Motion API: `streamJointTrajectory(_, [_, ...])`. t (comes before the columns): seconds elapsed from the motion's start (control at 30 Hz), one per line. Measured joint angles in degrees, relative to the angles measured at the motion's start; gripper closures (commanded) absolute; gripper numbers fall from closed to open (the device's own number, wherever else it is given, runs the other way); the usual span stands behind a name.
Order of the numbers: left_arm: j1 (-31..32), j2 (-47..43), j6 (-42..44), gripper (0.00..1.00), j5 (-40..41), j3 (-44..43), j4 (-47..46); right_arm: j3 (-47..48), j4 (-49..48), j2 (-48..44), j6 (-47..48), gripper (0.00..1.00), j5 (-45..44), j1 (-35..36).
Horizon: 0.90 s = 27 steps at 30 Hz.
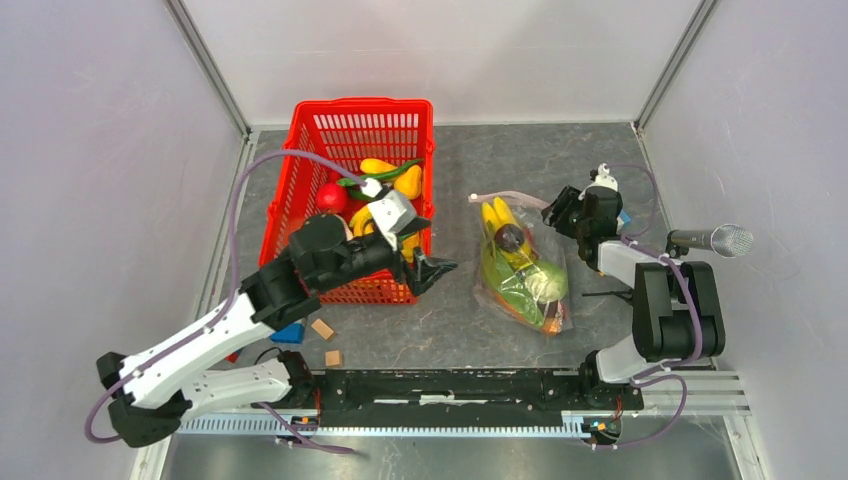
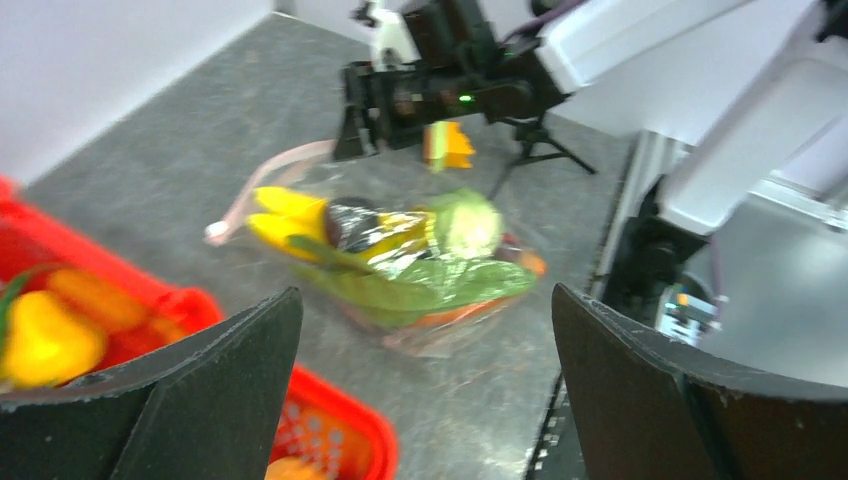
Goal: Place the food in the zip-top bag and seal the zipper
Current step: Pick up the zipper food storage bag at the center of the board, then adjust the bin at the center of the board.
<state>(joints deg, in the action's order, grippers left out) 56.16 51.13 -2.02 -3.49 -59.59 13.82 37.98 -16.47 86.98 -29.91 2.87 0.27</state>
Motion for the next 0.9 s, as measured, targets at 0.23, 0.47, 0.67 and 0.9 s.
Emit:
streamJointTrajectory(0.23, [0.72, 14.93, -6.43, 0.0, -11.54, -2.03, -7.02, -2.64, -3.67, -1.07, 0.66, 0.91, 5.11, -0.02])
streamJointTrajectory(0.47, [3.23, 22.82, -8.28, 0.0, -6.32, -1.57, -6.16, -4.09, -2.67, -9.99, 3.98, 1.0, 8.81, 0.0])
streamJointTrajectory(0.67, [3.58, 26.67, -11.87, 0.0, 5.14, 0.5, -5.64, -4.52, -0.66, -20.79, 6.38, 1.0, 12.66, 0.11])
streamJointTrajectory(0.9, [1.9, 26.95, -14.56, 0.0, 17.09, 6.64, -2.82, -4.61, 4.24, -30.97, 8.92, 1.0, 15.23, 1.55])
